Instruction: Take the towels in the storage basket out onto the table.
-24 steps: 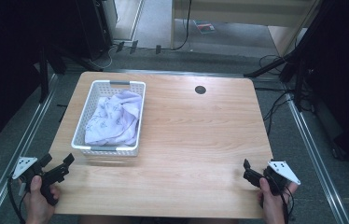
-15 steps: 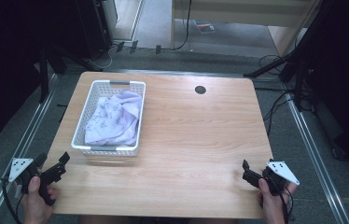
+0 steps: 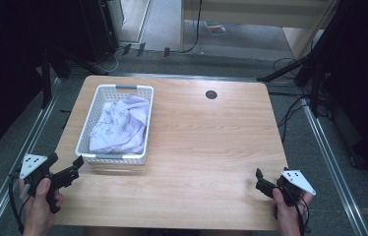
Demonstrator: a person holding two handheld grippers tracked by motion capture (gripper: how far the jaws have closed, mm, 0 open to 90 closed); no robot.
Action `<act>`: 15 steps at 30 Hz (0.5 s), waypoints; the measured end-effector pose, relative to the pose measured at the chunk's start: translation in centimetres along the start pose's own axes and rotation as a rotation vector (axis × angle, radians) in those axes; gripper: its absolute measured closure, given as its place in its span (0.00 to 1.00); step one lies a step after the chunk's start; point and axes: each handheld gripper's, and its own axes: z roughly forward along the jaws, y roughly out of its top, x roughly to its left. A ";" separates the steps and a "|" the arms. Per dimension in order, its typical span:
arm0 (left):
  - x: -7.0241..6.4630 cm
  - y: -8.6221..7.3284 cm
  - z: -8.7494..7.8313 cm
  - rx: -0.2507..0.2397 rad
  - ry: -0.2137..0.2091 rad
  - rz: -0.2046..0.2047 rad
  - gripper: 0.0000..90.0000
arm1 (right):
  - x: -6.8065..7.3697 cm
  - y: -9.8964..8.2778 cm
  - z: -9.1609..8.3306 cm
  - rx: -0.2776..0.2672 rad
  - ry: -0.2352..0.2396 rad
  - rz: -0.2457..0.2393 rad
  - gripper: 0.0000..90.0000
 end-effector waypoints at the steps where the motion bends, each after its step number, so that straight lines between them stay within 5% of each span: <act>1: -0.7 0.9 0.4 0.038 -0.001 0.008 0.13 | 0.0 0.0 0.0 0.000 0.000 0.003 0.05; 7: -2.5 3.7 1.5 0.102 -0.036 0.059 0.11 | 0.0 0.0 0.0 0.003 -0.001 0.002 0.05; 10: -3.0 4.5 1.8 0.104 -0.018 0.063 0.10 | 0.0 0.0 0.0 0.003 -0.001 0.002 0.05; 15: -3.9 6.1 3.4 0.179 -0.015 0.082 0.07 | 0.0 0.0 0.0 0.002 0.000 0.006 0.05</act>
